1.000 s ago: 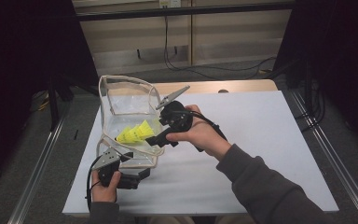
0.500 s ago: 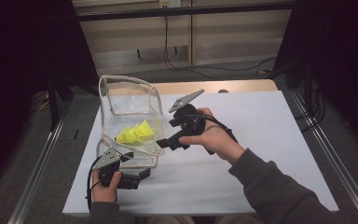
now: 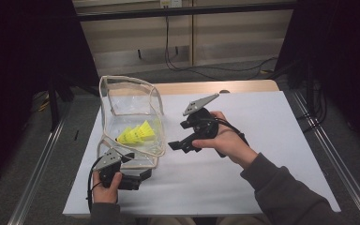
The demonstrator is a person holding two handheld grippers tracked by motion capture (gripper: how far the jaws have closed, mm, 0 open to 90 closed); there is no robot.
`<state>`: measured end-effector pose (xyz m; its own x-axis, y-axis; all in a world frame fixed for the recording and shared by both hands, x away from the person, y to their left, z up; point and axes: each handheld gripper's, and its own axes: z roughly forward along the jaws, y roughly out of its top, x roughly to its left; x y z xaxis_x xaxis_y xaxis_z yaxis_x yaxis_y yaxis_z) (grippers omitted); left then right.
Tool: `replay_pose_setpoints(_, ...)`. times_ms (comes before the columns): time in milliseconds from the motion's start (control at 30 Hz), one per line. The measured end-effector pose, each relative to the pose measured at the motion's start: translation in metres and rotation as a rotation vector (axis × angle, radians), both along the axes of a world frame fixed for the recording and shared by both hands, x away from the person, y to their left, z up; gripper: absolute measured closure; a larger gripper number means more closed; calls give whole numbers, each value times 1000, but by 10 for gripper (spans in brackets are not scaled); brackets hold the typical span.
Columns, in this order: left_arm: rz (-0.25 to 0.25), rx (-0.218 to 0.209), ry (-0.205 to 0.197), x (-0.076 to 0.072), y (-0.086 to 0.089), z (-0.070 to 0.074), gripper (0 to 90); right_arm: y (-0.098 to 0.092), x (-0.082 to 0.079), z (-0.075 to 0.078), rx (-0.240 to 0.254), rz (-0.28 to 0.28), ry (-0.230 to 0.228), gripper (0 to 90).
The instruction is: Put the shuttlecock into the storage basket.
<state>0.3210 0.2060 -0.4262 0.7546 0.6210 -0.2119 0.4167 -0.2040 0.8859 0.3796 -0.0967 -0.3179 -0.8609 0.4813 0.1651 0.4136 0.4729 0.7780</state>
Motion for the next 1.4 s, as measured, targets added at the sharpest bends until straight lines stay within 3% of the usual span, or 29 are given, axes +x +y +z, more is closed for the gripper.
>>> replay_pose_setpoints(900, 1, 0, 0, 0, 0, 0, 20, -45, -14, -35, -5, -45, -4, 124)
replay_pose_setpoints(1400, 2, 2, 0, 0, 0, 0, 19, -73, -20, -51, 1, -101, -8, 122)
